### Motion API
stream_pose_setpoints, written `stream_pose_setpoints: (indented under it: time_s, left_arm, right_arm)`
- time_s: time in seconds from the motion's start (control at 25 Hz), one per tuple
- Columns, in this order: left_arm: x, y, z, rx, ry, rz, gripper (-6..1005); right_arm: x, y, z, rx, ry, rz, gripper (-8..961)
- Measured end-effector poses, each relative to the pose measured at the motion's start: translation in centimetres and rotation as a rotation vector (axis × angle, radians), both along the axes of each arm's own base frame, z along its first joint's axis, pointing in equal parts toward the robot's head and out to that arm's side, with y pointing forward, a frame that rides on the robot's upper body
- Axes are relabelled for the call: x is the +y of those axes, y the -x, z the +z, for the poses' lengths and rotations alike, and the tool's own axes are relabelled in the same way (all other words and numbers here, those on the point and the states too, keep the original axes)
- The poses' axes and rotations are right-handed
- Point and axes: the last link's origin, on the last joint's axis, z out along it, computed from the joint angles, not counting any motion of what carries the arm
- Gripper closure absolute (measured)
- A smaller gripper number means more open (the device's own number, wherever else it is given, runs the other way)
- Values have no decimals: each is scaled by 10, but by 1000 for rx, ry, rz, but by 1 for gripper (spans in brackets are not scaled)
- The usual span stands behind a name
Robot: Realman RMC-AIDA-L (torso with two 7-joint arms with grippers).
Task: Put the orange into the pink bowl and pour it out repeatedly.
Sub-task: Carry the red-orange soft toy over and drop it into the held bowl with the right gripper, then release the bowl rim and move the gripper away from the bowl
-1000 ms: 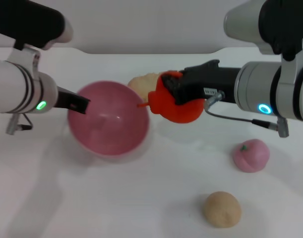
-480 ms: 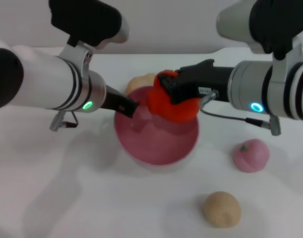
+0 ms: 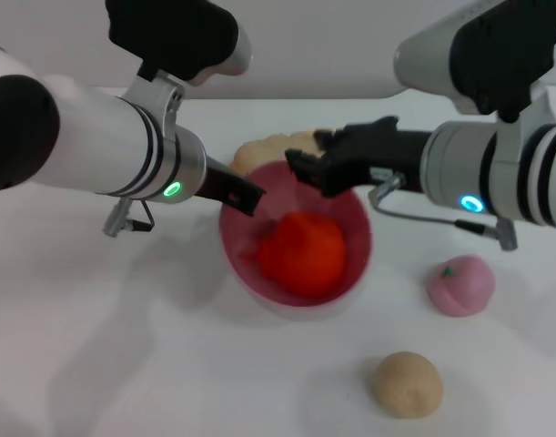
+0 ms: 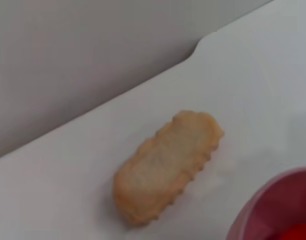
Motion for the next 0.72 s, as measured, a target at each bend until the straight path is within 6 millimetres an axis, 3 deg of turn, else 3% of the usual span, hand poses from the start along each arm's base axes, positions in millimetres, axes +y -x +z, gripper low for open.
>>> stream_pose_setpoints:
  time_s: [0.4, 0.72]
  left_arm:
    - [2, 7, -16, 9, 66, 52, 952]
    - [4, 17, -27, 6, 105, 112, 953]
  right_arm:
    - [22, -43, 48, 26, -507, 130, 492]
    - [22, -61, 41, 19, -520, 91, 443]
